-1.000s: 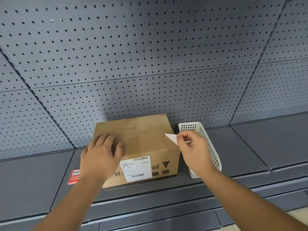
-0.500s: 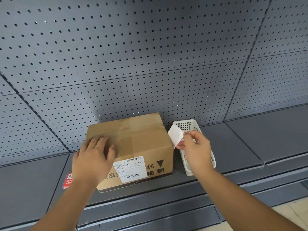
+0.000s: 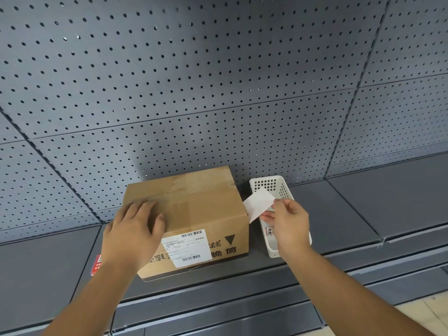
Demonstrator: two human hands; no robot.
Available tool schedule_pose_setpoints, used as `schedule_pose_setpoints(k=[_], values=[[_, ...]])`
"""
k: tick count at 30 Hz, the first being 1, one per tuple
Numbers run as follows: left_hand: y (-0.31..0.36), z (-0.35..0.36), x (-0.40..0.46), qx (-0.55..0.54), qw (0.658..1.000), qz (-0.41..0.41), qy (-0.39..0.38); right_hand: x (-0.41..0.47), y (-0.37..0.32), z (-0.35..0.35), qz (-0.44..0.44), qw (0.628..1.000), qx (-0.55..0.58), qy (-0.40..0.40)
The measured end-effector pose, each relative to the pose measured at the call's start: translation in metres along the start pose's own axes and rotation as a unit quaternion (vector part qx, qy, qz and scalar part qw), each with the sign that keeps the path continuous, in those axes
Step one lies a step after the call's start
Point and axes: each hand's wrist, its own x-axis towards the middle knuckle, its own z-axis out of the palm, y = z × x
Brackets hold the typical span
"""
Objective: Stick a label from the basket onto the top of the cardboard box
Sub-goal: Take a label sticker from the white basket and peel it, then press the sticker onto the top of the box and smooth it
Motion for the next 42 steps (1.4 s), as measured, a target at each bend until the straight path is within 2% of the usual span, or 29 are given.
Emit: schedule_pose_setpoints(k=[9, 18, 21, 23, 26, 31, 34, 36, 38, 40, 42], values=[[0.001, -0.003, 0.0, 0.003, 1.0, -0.003, -0.012, 0.008, -0.01, -0.009, -0.007, 0.999, -0.036, 0.007], [0.013, -0.013, 0.001, -0.044, 0.999, -0.009, 0.021, -0.001, -0.048, 0.007, -0.144, 0.987, -0.07, -0.027], [0.024, -0.016, 0.005, -0.122, 0.991, 0.035, 0.045, -0.01, -0.054, 0.019, -0.195, 0.974, -0.095, -0.061], [0.039, -0.025, 0.005, -0.237, 0.97, 0.036, 0.045, -0.016, -0.056, 0.029, -0.238, 0.961, -0.11, -0.092], [0.068, -0.037, 0.006, -0.408, 0.913, -0.015, -0.018, -0.028, -0.056, 0.044, -0.296, 0.935, -0.141, -0.134], [0.096, -0.048, 0.011, -0.611, 0.775, -0.121, -0.11, -0.047, -0.051, 0.07, -0.448, 0.854, -0.2, -0.172], [0.097, -0.051, 0.015, -0.687, 0.696, -0.161, -0.132, -0.052, -0.046, 0.082, -0.515, 0.8, -0.24, -0.194], [0.091, -0.05, 0.018, -0.702, 0.68, -0.162, -0.134, -0.055, -0.042, 0.089, -0.549, 0.771, -0.258, -0.192], [0.083, -0.047, 0.021, -0.699, 0.683, -0.169, -0.127, -0.057, -0.04, 0.094, -0.559, 0.756, -0.274, -0.202], [0.073, -0.044, 0.024, -0.689, 0.693, -0.179, -0.117, -0.058, -0.037, 0.098, -0.548, 0.753, -0.289, -0.221], [0.064, -0.042, 0.028, -0.676, 0.704, -0.189, -0.109, -0.057, -0.036, 0.101, -0.524, 0.767, -0.294, -0.223]])
